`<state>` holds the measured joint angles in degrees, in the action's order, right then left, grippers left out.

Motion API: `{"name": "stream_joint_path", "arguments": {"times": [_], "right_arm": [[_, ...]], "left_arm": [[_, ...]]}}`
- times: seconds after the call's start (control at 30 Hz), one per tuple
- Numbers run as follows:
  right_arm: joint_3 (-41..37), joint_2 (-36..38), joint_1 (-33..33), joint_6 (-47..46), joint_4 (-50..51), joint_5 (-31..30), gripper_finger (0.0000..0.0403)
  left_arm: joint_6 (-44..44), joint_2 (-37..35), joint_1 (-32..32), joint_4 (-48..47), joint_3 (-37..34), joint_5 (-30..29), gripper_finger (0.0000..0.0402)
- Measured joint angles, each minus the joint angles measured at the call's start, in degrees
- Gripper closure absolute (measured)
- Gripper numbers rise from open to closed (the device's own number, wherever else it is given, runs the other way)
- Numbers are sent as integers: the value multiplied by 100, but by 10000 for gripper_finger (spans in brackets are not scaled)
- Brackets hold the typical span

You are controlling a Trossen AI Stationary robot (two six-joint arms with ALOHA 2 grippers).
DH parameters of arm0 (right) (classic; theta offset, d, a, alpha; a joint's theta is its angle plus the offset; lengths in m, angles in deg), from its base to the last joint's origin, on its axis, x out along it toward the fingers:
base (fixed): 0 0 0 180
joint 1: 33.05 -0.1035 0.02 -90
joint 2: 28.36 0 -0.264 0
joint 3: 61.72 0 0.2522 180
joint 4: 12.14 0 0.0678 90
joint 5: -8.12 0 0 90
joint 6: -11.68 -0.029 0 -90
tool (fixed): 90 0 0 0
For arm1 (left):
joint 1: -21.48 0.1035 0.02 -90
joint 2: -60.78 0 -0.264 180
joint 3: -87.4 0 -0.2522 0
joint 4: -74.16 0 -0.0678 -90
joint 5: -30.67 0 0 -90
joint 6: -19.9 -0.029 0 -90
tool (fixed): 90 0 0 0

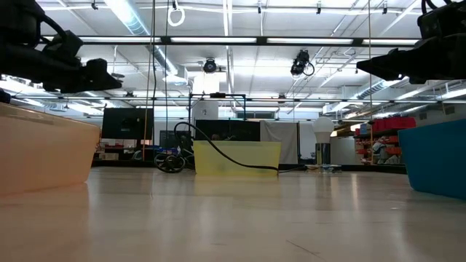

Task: Pick & Place Markers
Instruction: Return to Home Position

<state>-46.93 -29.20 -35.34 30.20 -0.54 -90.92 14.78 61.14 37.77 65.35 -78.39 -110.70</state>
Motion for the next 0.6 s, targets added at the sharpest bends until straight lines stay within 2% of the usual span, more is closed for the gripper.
{"name": "stream_joint_path", "arguments": {"times": [0.6], "right_arm": [[2,0,0,0,2,2,80]], "left_arm": [[1,0,0,65,-2,14,19]]}}
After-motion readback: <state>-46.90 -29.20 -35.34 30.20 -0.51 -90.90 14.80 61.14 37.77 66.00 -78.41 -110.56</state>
